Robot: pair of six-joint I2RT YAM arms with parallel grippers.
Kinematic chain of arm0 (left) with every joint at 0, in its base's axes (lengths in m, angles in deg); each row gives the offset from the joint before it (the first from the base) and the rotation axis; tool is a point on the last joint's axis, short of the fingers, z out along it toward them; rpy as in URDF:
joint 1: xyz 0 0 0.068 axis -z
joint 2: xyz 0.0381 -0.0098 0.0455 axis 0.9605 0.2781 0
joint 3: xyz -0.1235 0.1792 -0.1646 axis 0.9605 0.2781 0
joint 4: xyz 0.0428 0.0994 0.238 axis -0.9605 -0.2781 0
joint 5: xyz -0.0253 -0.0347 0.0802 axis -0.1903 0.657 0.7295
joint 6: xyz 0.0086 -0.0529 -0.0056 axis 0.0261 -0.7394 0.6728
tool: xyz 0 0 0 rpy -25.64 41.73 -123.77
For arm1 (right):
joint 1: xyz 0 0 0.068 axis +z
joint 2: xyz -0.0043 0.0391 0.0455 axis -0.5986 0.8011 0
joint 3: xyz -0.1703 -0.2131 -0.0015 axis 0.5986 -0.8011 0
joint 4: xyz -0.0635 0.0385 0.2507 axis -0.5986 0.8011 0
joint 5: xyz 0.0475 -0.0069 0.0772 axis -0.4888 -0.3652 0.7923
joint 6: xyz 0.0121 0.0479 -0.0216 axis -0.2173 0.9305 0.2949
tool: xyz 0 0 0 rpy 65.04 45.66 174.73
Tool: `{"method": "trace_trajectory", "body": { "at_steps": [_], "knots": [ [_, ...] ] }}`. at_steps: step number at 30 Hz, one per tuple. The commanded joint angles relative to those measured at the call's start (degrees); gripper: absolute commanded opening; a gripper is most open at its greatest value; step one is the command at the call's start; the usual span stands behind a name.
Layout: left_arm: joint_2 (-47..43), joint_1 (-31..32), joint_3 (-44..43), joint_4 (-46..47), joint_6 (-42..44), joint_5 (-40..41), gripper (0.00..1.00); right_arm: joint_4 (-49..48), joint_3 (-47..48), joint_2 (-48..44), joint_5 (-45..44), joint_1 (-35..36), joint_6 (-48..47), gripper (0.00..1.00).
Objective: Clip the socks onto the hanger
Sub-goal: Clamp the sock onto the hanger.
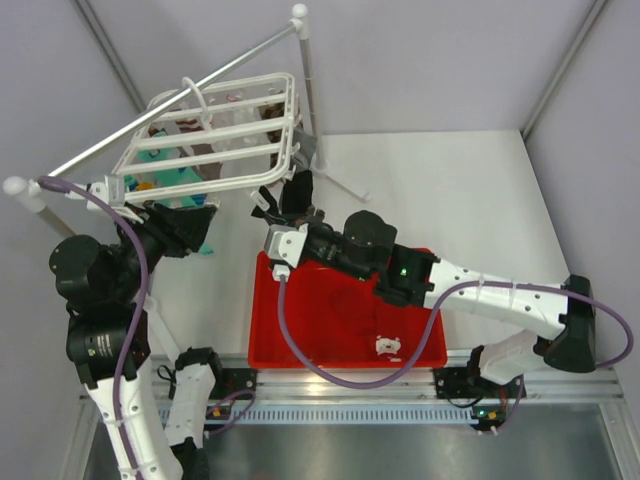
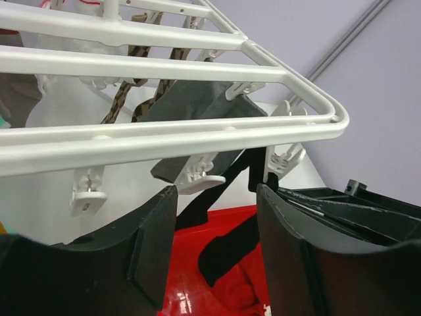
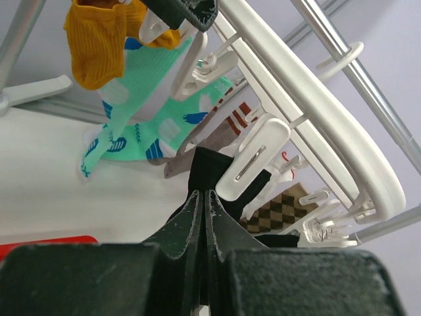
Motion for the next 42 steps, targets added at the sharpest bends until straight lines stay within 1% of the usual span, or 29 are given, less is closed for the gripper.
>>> {"method": "trace_trajectory", "body": {
  "at_steps": [1, 4, 13, 21, 25, 30, 32, 34, 35, 37, 38, 41, 42],
  "knots": [
    [1.29, -0.17, 1.64, 3.58, 1.60, 1.46, 0.57, -1.19, 3.00, -2.81, -0.17, -0.71, 1.59, 0.00],
    [1.03, -0.08, 3.31, 7.80, 0.63, 0.14, 0.58, -0.84, 3.00, -3.16, 0.53, -0.71, 1.94, 0.00],
    [2.34, -0.08, 4.28, 11.60, 0.10, -1.36, 0.58, 0.39, 3.27, -3.43, 2.99, -0.71, 2.91, 0.00],
    [2.26, -0.08, 6.47, 14.94, -2.36, -7.60, 0.57, 0.84, 4.93, -2.64, 4.66, -0.71, 4.05, 0.00],
    [2.17, -0.08, 6.91, 15.03, -2.10, -7.25, 0.57, 1.10, 6.25, -1.68, 4.67, -0.63, 4.93, 0.00],
    [2.60, 0.01, 6.74, 13.71, -0.52, -3.12, 0.57, 1.62, 6.69, -1.67, 6.06, -0.45, 5.11, 0.00],
    [2.87, -0.08, 6.57, 13.45, -0.43, -1.45, 0.54, 1.98, 6.78, -1.76, 6.07, -0.36, 5.11, 0.00],
    [3.22, -0.17, 6.48, 13.45, -0.51, -1.45, 0.50, 2.33, 6.69, -1.85, 6.16, -0.36, 5.02, 0.00],
    [3.48, -0.08, 6.48, 13.45, -0.78, -1.53, 0.43, 2.42, 6.61, -1.93, 6.07, -0.36, 5.11, 0.00],
    [3.66, -0.17, 6.48, 13.45, -1.48, -2.15, 0.36, 2.77, 6.61, -1.67, 5.72, -0.36, 5.02, 0.00],
    [3.75, -0.08, 6.48, 13.45, -1.74, -2.85, 0.28, 2.86, 6.61, -1.50, 5.37, -0.45, 5.45, 0.00],
    [3.57, -0.08, 6.30, 13.54, -2.01, -4.25, 0.16, 3.29, 6.61, -0.97, 5.19, -0.71, 6.16, 0.00],
    [3.49, -0.08, 6.13, 13.62, -2.10, -4.96, 0.14, 3.47, 6.61, -0.79, 5.11, -0.80, 6.51, 0.00]
  ]
}}
